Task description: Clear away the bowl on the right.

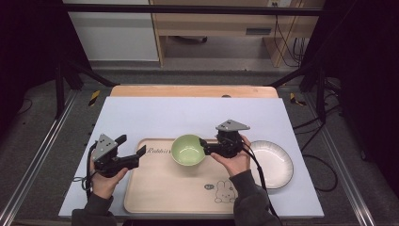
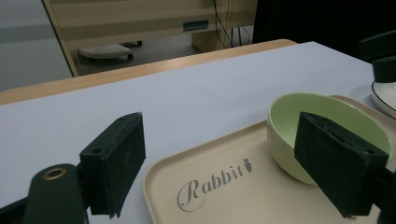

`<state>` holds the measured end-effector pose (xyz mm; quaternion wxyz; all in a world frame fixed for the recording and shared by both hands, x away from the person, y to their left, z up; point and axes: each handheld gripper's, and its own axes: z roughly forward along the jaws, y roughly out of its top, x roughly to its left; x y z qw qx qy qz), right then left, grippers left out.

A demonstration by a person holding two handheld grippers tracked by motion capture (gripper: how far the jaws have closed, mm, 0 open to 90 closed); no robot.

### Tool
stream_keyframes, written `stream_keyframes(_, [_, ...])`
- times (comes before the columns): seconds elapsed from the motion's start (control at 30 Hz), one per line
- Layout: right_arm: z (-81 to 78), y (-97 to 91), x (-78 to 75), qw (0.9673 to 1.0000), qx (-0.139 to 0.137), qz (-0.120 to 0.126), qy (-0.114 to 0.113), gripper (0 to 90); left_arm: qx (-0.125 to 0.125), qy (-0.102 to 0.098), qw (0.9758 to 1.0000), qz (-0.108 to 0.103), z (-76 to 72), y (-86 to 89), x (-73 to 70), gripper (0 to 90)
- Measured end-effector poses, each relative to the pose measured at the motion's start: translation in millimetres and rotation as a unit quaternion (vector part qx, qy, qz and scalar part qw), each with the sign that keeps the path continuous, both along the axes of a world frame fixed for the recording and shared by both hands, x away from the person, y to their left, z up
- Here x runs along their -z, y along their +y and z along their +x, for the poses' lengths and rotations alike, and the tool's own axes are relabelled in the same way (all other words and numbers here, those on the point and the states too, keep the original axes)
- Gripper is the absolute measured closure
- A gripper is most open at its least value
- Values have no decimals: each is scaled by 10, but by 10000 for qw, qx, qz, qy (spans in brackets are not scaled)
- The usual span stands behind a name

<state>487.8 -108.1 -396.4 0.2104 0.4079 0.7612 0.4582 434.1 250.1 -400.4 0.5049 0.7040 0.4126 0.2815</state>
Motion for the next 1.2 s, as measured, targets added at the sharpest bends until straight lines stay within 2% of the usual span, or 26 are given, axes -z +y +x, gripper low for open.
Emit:
stream_keyframes(0.17, [-85, -106, -25, 9999, 22, 140, -50, 186, 16, 30, 10000, 25, 5, -7, 9, 154])
stream_keyframes(0.27, [-162, -227, -30, 9997, 102, 144, -197, 177, 33, 73, 9999, 72, 10, -16, 24, 153])
stream_keyframes(0.6, [-290, -514, 33, 9985, 245, 313, -384, 159, 20, 102, 9999, 123, 10, -5, 39, 149])
stream_keyframes(0.73, [-341, -598, 52, 9981, 203, 389, -436, 157, 13, 130, 9998, 149, 12, -8, 58, 149])
stream_keyframes(1.0, [-439, -746, 95, 9972, 256, 401, -576, 139, 18, 177, 9996, 200, 15, -10, 89, 149])
stream_keyframes(1.2, [-481, -813, 149, 9977, 316, 296, -525, 135, 40, 215, 9995, 211, 13, 4, 113, 155])
